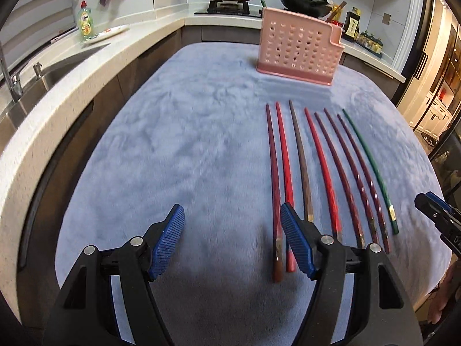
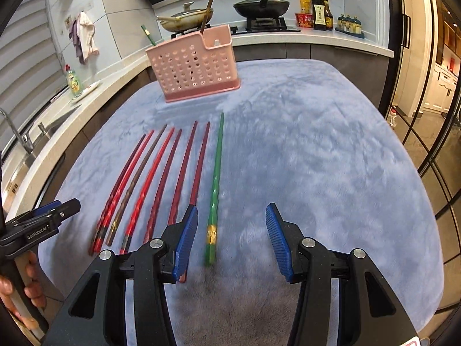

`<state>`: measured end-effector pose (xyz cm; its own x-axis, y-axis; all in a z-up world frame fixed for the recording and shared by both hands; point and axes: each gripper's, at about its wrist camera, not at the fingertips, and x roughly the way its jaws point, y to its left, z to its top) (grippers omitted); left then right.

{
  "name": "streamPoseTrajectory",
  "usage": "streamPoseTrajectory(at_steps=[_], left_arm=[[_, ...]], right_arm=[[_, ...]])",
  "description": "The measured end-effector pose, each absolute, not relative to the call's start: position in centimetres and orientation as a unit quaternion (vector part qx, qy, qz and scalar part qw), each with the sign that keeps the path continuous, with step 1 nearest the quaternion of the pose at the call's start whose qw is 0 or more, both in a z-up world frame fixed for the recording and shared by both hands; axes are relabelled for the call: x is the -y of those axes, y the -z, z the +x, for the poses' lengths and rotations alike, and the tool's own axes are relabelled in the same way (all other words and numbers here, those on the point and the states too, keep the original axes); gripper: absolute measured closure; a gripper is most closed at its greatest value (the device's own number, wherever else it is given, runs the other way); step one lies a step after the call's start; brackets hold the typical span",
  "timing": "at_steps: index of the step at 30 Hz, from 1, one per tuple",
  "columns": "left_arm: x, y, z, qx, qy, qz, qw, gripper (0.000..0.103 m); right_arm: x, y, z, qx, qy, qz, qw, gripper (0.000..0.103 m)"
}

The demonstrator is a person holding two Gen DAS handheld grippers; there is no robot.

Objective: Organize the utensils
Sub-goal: 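Move both open tools back to the chopstick row, then grasp a green chopstick with the right tool while the left tool grasps a red chopstick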

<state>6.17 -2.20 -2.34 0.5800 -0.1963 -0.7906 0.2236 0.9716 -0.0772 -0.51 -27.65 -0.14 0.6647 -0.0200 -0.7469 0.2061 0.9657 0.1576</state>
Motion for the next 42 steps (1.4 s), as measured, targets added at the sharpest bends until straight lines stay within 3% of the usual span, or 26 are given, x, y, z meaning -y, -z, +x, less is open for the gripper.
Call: streamPoseTrajectory(at_steps=[7,12,17,20,37,40,42], left_arm=[[2.4,3.3,4.9,-0.447,0.125,0.02,0.885,0.038],[2.7,3.5,4.4,-0.448,0.129,0.027,0.885,0.038],[3.0,3.9,4.0,-0.45,0.132,0.032,0.882,0.038],[3.1,4.3,3.8,-0.453,0.133,0.035,0.881,0.038],[3.5,5.6,4.5,-0.457,0.118,0.046,0.881,0.038],[3.4,5.6,4.8,-0.457,0.113,0.044,0.881,0.045],[3.2,5.5,5.0,-0.457,0.111,0.041,0.881,0.057]], right_arm=[[26.2,1.8,-0.5,-0.416,0.054,0.099,0.902,0.058],[25.6,2.3,-0.2,-0.421,0.05,0.094,0.901,0.067],[25.3,3.2,0.3,-0.432,0.048,0.095,0.896,0.084],[25.4,3.5,0.3,-0.433,0.049,0.096,0.895,0.089],[25.6,3.7,0.2,-0.432,0.049,0.1,0.895,0.091],[25.6,3.7,0.2,-0.431,0.049,0.098,0.896,0.091],[25.6,3.7,0.1,-0.43,0.049,0.098,0.896,0.091]])
